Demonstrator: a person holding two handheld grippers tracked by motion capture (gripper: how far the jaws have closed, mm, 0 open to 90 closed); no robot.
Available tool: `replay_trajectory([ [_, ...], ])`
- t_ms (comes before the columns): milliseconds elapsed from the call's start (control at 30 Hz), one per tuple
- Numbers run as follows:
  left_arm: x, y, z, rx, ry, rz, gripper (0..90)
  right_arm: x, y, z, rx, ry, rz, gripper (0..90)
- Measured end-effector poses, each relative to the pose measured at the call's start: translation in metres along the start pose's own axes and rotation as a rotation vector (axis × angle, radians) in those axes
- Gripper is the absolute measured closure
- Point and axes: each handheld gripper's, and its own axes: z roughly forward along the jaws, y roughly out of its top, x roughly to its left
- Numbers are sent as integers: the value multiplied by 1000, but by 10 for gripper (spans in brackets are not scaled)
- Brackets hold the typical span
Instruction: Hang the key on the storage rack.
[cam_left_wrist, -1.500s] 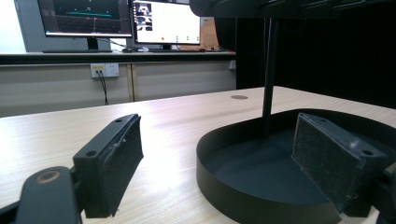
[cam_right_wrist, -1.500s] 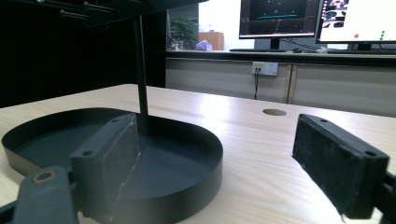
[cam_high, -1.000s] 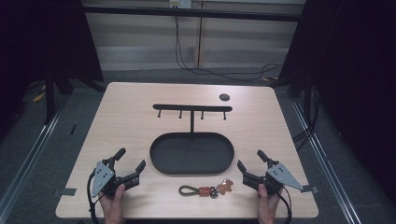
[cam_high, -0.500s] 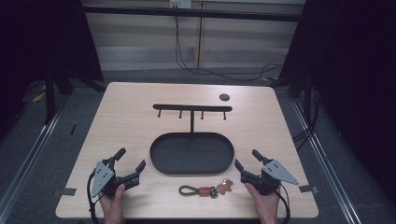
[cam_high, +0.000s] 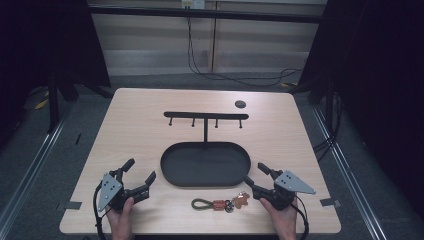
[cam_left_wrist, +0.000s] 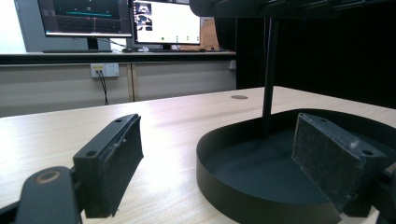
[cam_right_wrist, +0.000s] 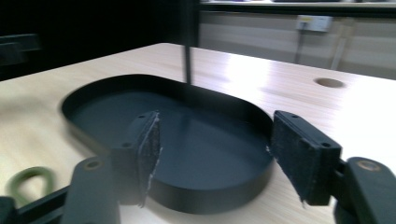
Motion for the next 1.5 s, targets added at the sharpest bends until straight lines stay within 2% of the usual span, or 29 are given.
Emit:
replay_trajectory([
  [67, 0, 0, 0, 0, 0, 0, 158, 3, 6, 0, 24, 69, 24, 367],
  [100, 0, 0, 0, 0, 0, 0, 158, 4, 7, 0, 40, 85, 31, 409],
  [200, 0, 0, 0, 0, 1, 0, 158, 6, 10, 2, 61, 91, 4, 428],
  [267, 0, 0, 0, 0, 0, 0, 158, 8, 12, 5, 94, 129, 14, 429],
  [333, 0, 0, 0, 0, 0, 0, 158, 9, 13, 6, 101, 143, 13, 445],
  [367, 0, 0, 0, 0, 0, 0, 158, 12, 16, 9, 156, 154, 6, 434],
  [400, 0, 0, 0, 0, 1, 0, 158, 12, 16, 9, 156, 154, 6, 434],
  [433, 0, 0, 0, 0, 0, 0, 158, 13, 17, 10, 162, 174, 12, 428],
  [467, 0, 0, 0, 0, 1, 0, 158, 16, 19, 13, 183, 215, 29, 387],
  [500, 0, 0, 0, 0, 1, 0, 158, 16, 19, 13, 183, 215, 29, 387],
  [600, 0, 0, 0, 0, 0, 0, 158, 21, 25, 22, 262, 229, 20, 307],
  [633, 0, 0, 0, 0, 0, 0, 158, 21, 25, 22, 262, 229, 20, 307],
  [667, 0, 0, 0, 0, 1, 0, 158, 23, 27, 26, 294, 237, 13, 294],
  [700, 0, 0, 0, 0, 1, 0, 158, 23, 27, 26, 294, 237, 13, 294],
  [767, 0, 0, 0, 0, 0, 0, 158, 28, 30, 33, 341, 241, -8, 272],
  [800, 0, 0, 0, 0, 0, 0, 158, 28, 30, 33, 341, 241, -8, 272],
  [900, 0, 0, 0, 0, 1, 0, 158, 34, 32, 41, 397, 255, -28, 266],
  [1100, 0, 0, 0, 0, 0, 0, 158, 38, 36, 47, 413, 291, -18, 264],
  [1200, 0, 0, 0, 0, 0, 0, 158, 43, 37, 52, 444, 318, -43, 253],
  [1233, 0, 0, 0, 0, 0, 0, 158, 45, 38, 54, 459, 307, -48, 233],
  [1267, 0, 0, 0, 0, 0, 0, 158, 45, 38, 54, 459, 307, -48, 233],
  [1300, 0, 0, 0, 0, 0, 0, 158, 49, 39, 57, 489, 304, -75, 252],
  [1367, 0, 0, 0, 0, 0, 0, 158, 50, 39, 59, 491, 306, -85, 272],
  [1400, 0, 0, 0, 0, 0, 0, 158, 54, 40, 61, 502, 308, -109, 339],
  [1467, 0, 0, 0, 0, 0, 0, 158, 56, 40, 62, 502, 302, -125, 342],
  [1500, 0, 0, 0, 0, 0, 0, 158, 60, 39, 65, 524, 288, -159, 361],
])
